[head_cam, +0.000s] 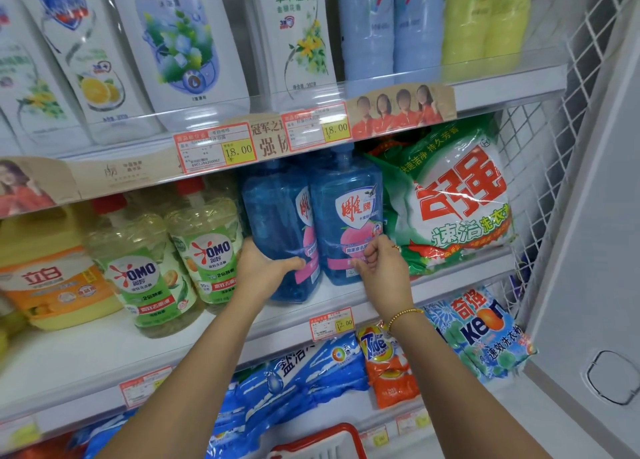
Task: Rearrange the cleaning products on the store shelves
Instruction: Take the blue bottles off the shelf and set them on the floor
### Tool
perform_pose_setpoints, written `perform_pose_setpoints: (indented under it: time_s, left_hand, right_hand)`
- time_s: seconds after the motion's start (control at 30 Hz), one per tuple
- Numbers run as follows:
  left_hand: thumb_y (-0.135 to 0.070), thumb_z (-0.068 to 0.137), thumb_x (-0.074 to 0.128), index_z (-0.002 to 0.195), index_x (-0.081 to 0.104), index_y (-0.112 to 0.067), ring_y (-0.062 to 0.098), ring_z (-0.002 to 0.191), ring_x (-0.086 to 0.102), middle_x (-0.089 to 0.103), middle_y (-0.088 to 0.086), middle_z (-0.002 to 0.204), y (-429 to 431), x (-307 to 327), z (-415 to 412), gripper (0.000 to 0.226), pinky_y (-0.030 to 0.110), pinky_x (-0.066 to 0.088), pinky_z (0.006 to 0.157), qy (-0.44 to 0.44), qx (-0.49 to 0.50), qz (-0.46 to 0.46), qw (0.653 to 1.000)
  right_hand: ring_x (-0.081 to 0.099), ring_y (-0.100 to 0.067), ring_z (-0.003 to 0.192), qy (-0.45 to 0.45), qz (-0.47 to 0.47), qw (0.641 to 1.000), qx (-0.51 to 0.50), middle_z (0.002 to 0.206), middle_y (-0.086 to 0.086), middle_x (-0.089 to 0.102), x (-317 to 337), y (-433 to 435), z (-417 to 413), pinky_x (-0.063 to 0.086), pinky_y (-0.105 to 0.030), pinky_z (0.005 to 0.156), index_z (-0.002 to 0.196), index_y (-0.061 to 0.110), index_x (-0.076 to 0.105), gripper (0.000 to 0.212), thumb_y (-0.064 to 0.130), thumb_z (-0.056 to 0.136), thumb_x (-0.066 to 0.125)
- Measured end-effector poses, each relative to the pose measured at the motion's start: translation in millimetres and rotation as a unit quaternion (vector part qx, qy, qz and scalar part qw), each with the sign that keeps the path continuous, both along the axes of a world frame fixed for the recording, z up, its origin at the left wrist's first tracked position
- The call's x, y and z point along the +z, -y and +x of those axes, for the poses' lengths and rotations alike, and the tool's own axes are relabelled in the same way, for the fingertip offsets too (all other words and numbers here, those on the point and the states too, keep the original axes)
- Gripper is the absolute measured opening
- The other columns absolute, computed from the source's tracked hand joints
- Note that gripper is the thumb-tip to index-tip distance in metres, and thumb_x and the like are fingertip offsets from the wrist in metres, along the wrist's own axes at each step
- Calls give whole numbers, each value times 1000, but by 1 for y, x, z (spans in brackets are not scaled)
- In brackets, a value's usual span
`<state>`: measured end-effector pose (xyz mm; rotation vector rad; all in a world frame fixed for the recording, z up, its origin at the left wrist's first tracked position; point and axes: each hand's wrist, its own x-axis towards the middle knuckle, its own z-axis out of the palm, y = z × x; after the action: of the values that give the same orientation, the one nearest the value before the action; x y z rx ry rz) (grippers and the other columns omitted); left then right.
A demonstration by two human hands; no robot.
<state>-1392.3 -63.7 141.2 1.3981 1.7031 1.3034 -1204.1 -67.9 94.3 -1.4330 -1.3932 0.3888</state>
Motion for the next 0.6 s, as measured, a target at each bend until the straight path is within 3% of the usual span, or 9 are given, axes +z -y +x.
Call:
perform_pose_setpoints:
  time_s: [0.07,0.2,0.3,0.43,0.5,0.6]
  left_hand:
    - [-26,35,88,122,51,-17,23,108,61,65,1,119,-4,0,2,95,44,50,95,6,-1,-7,1000]
    - [-24,48,94,128,48,-16,25,115,57,61,2,126,-10,-3,10,93,40,47,99,16,14,0,1000]
    - [-24,53,94,135,39,-12,25,122,53,54,4,134,-8,-11,19,99,32,41,100,14,24,-2,1000]
    - [-29,56,92,135,36,-10,27,122,53,53,7,136,-2,-26,23,99,37,43,100,-12,27,-24,999]
    - [-35,55,92,133,39,-10,27,116,57,57,7,132,-2,-26,21,97,37,47,96,-32,36,-26,999]
    - [-38,55,91,131,40,-11,25,110,59,60,2,124,-2,-24,13,95,33,48,89,-67,29,-21,997]
  right_hand:
    - [49,-8,65,8,-6,1000,-5,78,1,51,0,0,-1,47,-28,64,83,13,44,23,9,86,66]
    - [55,-19,73,24,-16,1000,-2,83,-1,54,-1,3,-2,50,-35,69,85,15,43,23,10,85,66]
    - [57,-18,71,27,-22,999,11,76,0,56,0,7,-4,50,-32,67,85,15,46,21,15,86,66]
    - [58,-13,68,50,-44,997,39,69,5,59,2,9,-5,52,-30,71,86,14,59,9,20,88,65]
    - [59,-10,74,54,-62,991,103,77,5,63,2,12,-10,52,-27,78,100,12,67,14,20,89,63]
    - [61,-13,84,56,-72,977,193,88,-1,67,1,13,-23,50,-29,86,134,19,52,39,17,95,55]
